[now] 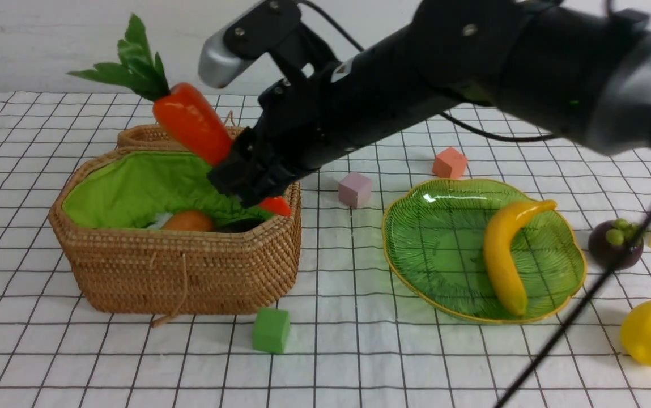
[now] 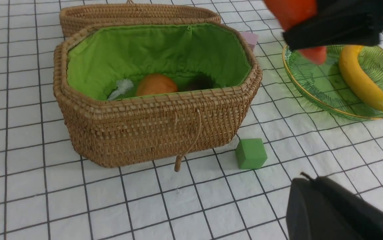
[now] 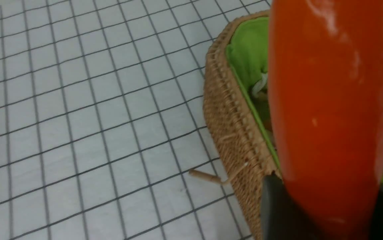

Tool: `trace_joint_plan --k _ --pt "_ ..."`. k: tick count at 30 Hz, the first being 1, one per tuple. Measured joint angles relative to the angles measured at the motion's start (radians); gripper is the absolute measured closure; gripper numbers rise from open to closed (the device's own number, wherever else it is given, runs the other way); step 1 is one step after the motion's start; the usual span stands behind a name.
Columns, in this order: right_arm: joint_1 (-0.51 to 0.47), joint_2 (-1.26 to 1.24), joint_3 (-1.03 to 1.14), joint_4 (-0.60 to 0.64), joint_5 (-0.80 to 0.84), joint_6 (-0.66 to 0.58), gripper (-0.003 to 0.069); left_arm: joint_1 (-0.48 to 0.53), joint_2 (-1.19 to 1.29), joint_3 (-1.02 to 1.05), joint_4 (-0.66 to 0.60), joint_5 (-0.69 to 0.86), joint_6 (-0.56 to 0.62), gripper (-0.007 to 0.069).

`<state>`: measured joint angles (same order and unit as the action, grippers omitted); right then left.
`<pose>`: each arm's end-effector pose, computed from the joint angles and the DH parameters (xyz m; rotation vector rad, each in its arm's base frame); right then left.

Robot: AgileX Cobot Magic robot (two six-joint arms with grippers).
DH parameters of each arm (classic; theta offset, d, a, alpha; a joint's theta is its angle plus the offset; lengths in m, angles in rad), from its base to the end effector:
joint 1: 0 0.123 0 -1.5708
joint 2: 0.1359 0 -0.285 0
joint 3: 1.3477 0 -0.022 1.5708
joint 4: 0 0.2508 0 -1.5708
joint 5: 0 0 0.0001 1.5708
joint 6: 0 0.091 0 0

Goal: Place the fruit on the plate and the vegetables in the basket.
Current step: Use the right arm to grab a carrot and put it into the left basket, then use the right arm to grab a lemon and put it into the right plate

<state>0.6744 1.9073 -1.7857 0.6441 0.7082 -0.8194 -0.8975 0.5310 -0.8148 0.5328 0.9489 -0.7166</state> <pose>0.3281 0.3078 0.3404 -1.2369 1.8468 0.6493 0.0757 -0.0346 0.3705 0.2639 2.0302 -0.3647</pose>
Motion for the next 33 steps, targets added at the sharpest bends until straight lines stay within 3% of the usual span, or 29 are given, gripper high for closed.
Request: trace_joint_plan --k 4,9,10,13,15,18,21,23,26,27,31,33 --pt "0.000 0.139 -0.136 -0.025 -0.016 -0.050 0.0344 0.000 0.000 0.000 -0.004 -0.001 0.001 0.0638" --pt "0.000 0.193 -0.189 -0.043 -0.035 -0.064 0.0119 0.000 0.000 0.000 -0.032 -0.001 0.001 0.0637" --pt "0.000 0.191 -0.196 -0.044 -0.035 -0.064 0.0040 0.000 0.000 0.000 -0.043 -0.001 0.001 0.0637" --pt "0.000 0.159 -0.196 -0.054 -0.017 -0.046 -0.0013 0.000 0.000 0.000 -0.057 -0.001 0.003 0.0637" --pt "0.000 0.134 -0.196 -0.070 0.012 -0.006 -0.0010 0.000 0.000 0.000 -0.060 -0.001 0.004 0.0637" --pt "-0.011 0.009 -0.197 -0.188 0.186 0.199 0.0078 0.000 0.000 0.000 -0.100 -0.010 0.043 0.0637" --pt "-0.033 -0.100 -0.207 -0.356 0.389 0.386 0.0240 0.000 0.000 0.000 -0.196 -0.053 0.176 0.0637" --pt "-0.044 -0.128 -0.207 -0.413 0.451 0.437 0.0305 0.000 0.000 0.000 -0.250 -0.077 0.250 0.0637" --pt "-0.108 -0.180 -0.183 -0.596 0.535 0.606 0.0542 0.000 0.000 0.000 -0.415 -0.147 0.438 0.0637" --pt "-0.131 -0.187 -0.160 -0.627 0.537 0.663 0.0586 0.000 0.000 0.001 -0.453 -0.166 0.473 0.0637" --pt "-0.212 -0.221 -0.043 -0.679 0.536 0.831 0.0645 0.000 0.004 0.002 -0.533 -0.215 0.548 0.0637" --pt "-0.308 -0.276 0.130 -0.688 0.534 0.965 0.0639 0.000 0.013 0.002 -0.553 -0.231 0.588 0.0637"
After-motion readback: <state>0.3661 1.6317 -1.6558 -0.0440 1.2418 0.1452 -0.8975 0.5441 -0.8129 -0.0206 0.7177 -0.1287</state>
